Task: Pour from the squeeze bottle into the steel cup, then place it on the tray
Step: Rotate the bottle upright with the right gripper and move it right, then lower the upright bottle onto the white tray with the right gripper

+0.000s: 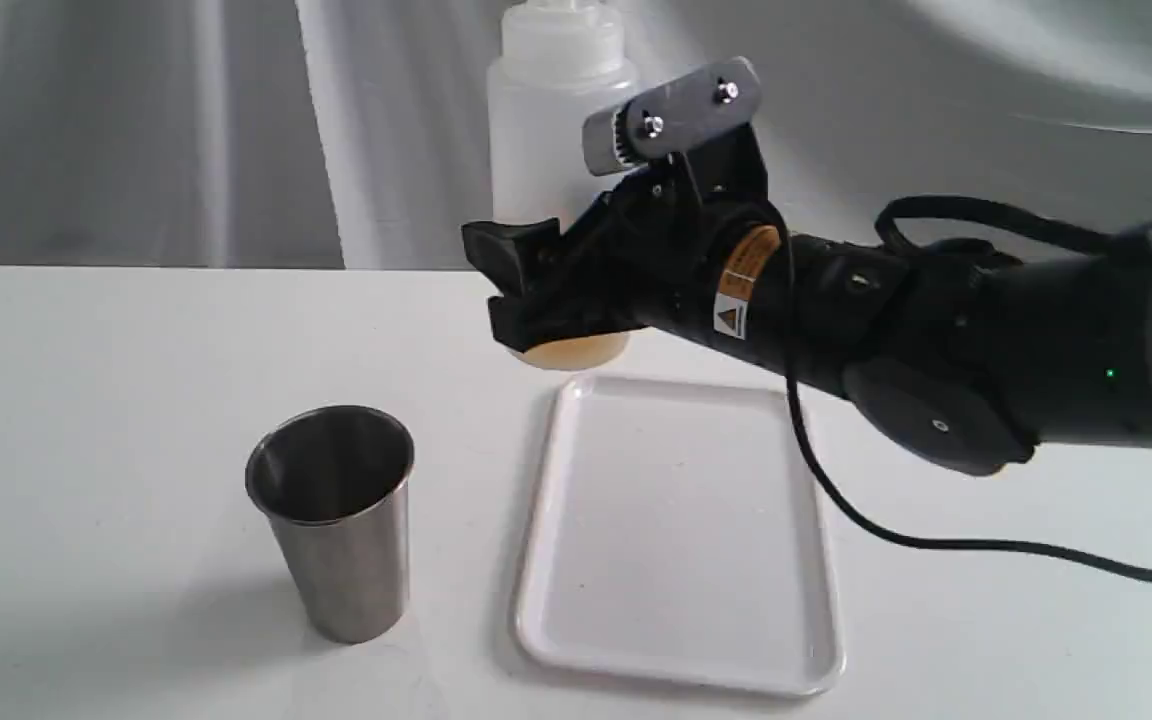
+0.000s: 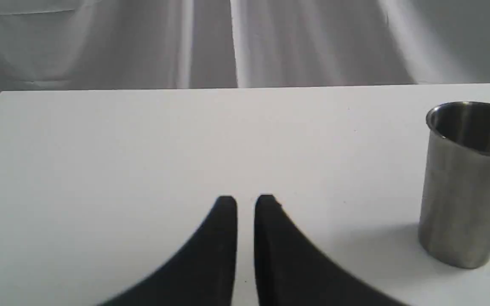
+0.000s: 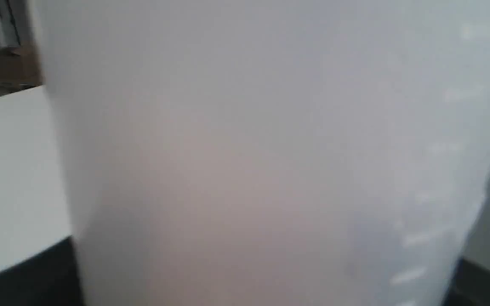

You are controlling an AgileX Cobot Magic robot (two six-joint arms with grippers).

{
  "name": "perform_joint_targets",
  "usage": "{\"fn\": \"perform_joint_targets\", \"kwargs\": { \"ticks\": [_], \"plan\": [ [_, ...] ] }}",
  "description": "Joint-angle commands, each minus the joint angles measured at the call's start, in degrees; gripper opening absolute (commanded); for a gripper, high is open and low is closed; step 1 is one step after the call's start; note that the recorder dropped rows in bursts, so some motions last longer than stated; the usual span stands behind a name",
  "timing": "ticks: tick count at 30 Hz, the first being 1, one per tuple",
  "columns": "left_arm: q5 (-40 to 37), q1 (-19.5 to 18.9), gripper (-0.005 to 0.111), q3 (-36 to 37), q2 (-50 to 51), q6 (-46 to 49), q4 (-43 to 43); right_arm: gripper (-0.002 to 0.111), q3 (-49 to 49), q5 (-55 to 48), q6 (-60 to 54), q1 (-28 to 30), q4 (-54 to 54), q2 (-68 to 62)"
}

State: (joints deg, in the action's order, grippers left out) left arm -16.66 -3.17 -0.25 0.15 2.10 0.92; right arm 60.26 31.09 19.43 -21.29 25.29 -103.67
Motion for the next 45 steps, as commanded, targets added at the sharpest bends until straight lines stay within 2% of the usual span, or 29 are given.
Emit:
{"fn": "perform_joint_targets", "kwargs": {
  "ticks": [1,8,13,23,32,45],
  "plan": [
    [0.4,0.5,0.008,0.3,-0.1,-0.2,0.0,0.012,-3.1,7.3,-7.7,0.6,-3.3,1.2],
    [0.4,0.5,0.008,0.3,-0.1,-0.2,0.0,0.012,-7.8,8.5,-22.8,0.7,-11.6,0.1],
    [0.4,0.5,0.008,0.3,-0.1,0.0,0.0,0.012,-7.8,10.0,-21.9,0.7,-11.4,-3.9],
    [0.4,0.5,0.008,0.3,-0.1,0.0,0.0,0.012,-7.8,20.8,-21.8,0.7,-11.4,-8.9],
    [0.4,0.5,0.008,0.3,-0.1,-0.3,0.0,0.012,-8.5,21.1,-22.1,1.3,-18.7,-9.7],
    [0.4,0.5,0.008,0.3,-0.1,-0.1,0.0,0.012,-8.5,27.7,-21.9,4.2,-18.4,-14.4]
  ]
}}
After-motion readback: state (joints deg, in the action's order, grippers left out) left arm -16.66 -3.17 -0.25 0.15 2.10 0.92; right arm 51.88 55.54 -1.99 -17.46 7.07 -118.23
